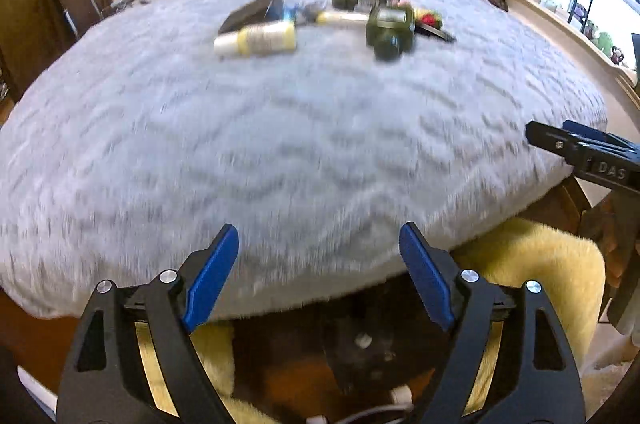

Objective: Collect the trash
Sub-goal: 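Raise both open grippers back over the bed, then grasp the green Origins bottle with the left gripper while the right gripper grasps the black tube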

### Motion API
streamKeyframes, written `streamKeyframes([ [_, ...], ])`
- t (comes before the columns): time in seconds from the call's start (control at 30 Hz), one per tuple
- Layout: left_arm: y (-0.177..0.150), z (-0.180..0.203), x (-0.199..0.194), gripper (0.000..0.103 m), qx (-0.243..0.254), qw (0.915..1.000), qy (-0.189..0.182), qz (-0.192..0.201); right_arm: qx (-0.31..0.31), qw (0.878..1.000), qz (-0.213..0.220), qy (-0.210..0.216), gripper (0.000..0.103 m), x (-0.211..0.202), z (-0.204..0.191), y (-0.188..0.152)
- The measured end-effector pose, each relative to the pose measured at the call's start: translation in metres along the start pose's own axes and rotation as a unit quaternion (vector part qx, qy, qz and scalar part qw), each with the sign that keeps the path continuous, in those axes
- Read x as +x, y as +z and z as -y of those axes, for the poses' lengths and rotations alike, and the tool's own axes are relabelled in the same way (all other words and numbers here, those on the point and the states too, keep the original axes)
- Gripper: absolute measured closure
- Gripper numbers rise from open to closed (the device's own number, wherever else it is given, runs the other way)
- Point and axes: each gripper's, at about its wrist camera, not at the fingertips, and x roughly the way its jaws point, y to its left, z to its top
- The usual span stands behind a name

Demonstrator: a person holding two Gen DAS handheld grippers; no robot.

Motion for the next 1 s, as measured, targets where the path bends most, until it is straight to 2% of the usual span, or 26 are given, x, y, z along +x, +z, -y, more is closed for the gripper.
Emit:
streamKeyframes([
  [0.23,0.041,0.011,0.026,0.025,0.013,0.9994,-0.024,0.022,0.011,1.000,0.011,-0.002,0.008,0.022,0.011,0.033],
  [0.5,0.103,0.044,0.070,0.025,0.030,0.9972,-0.060,0.034,0.018,0.999,0.024,-0.018,0.008,0.032,0.023,0.056],
  [0.73,0.142,0.052,0.111,0.027,0.016,0.9978,-0.059,0.025,0.034,0.999,0.023,-0.018,0.008,0.039,0.039,0.066],
  [0.83,0.150,0.052,0.123,0.039,0.020,0.9973,-0.069,0.016,0.035,0.999,0.022,-0.018,0.008,0.043,0.041,0.068],
  [0.9,0.153,0.052,0.126,0.055,0.024,0.9959,-0.087,0.012,0.033,0.999,0.022,-0.017,0.008,0.046,0.040,0.071],
  [1.0,0.151,0.050,0.120,0.056,0.026,0.9958,-0.086,0.019,0.030,0.999,0.025,-0.008,0.008,0.050,0.036,0.076],
])
